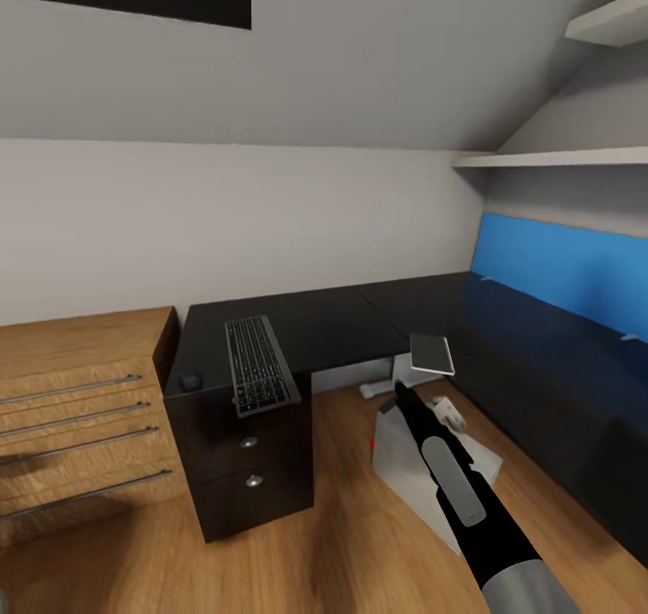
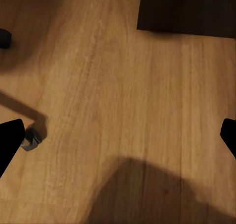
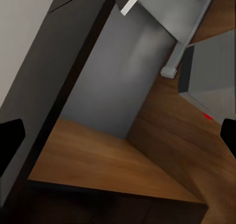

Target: In the bedroom, organize the workspace by keeping the computer under the desk, ensuring the monitor is on the desk, placing the keyboard on the desk next to the monitor, placing the mouse on the desk next to the keyboard, moving the folder from the swivel chair onto the desk next to the mouse, stacking the notebook on top of the folder with the pen on top of the notebook, and positioning the swivel chair next to the desk.

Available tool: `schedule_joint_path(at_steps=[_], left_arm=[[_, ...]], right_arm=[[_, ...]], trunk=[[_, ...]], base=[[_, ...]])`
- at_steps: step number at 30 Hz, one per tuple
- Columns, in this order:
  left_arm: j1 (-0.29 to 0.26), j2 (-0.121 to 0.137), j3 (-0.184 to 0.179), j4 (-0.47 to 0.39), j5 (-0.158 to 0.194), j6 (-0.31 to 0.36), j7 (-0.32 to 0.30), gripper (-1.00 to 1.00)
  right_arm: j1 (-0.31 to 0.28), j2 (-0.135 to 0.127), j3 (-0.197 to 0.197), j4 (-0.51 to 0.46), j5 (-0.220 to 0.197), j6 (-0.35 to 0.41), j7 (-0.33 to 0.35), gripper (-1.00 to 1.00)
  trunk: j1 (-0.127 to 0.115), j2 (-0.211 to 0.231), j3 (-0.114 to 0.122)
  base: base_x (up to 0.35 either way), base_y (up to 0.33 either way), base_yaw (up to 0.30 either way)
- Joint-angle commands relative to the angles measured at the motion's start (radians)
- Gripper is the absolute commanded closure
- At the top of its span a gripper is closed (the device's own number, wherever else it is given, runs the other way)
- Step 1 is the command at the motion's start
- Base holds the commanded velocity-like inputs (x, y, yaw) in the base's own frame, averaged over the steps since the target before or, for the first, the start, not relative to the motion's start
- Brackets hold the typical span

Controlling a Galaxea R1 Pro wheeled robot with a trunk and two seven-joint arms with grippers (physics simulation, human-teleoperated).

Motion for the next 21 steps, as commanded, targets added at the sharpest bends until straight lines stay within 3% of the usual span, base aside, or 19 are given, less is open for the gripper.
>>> schedule_joint_path(at_steps=[1,5,8,9,10,11,14,16,21], left_arm=[[0.0,0.001,-0.005,-0.001,0.01,-0.007,0.006,-1.0],[0.0,0.002,-0.005,-0.001,0.01,-0.008,0.005,-1.0],[-0.001,0.002,-0.005,-0.001,0.01,-0.008,0.004,-1.0],[0.0,0.002,-0.006,-0.001,0.01,-0.008,0.004,-1.0],[-0.001,0.002,-0.006,-0.001,0.009,-0.008,0.003,-1.0],[-0.001,0.002,-0.007,-0.001,0.009,-0.008,0.003,-1.0],[0.0,0.002,-0.007,-0.001,0.009,-0.007,0.003,-1.0],[0.0,0.002,-0.007,-0.001,0.009,-0.008,0.003,-1.0],[0.0,0.002,-0.007,-0.001,0.009,-0.008,0.003,-1.0]], right_arm=[[-0.001,0.0,0.0,-0.001,-0.003,-0.002,-0.005,-1.0],[0.0,-0.002,-0.002,0.0,-0.003,-0.03,-0.005,-1.0],[-0.001,-0.003,-0.002,0.003,0.003,-0.119,-0.004,-1.0],[0.0,-0.002,-0.002,0.007,0.005,-0.177,-0.005,-1.0],[-0.001,-0.004,-0.002,0.018,0.007,-0.289,-0.007,-1.0],[-0.001,-0.005,-0.001,0.021,0.009,-0.328,-0.008,-1.0],[-0.001,-0.008,-0.001,0.023,0.008,-0.366,-0.009,-1.0],[0.0,-0.006,-0.002,0.024,-0.025,-0.391,-0.007,-1.0],[-0.001,-0.002,-0.003,0.024,-0.062,-0.392,-0.008,-1.0]], trunk=[[0.004,-0.008,-0.004],[0.019,-0.036,-0.017],[0.031,-0.057,-0.026],[0.035,-0.064,-0.029],[0.038,-0.071,-0.032],[0.042,-0.078,-0.035],[0.054,-0.099,-0.045],[0.061,-0.113,-0.051],[0.069,-0.127,-0.057]], base=[[0.0,0.0,0.0],[0.0,0.0,0.0],[0.0,0.0,0.0],[0.0,0.0,0.0],[0.0,0.0,0.0],[0.0,0.0,0.0],[0.0,0.0,0.0],[0.0,0.0,0.0],[0.0,0.0,0.0]])
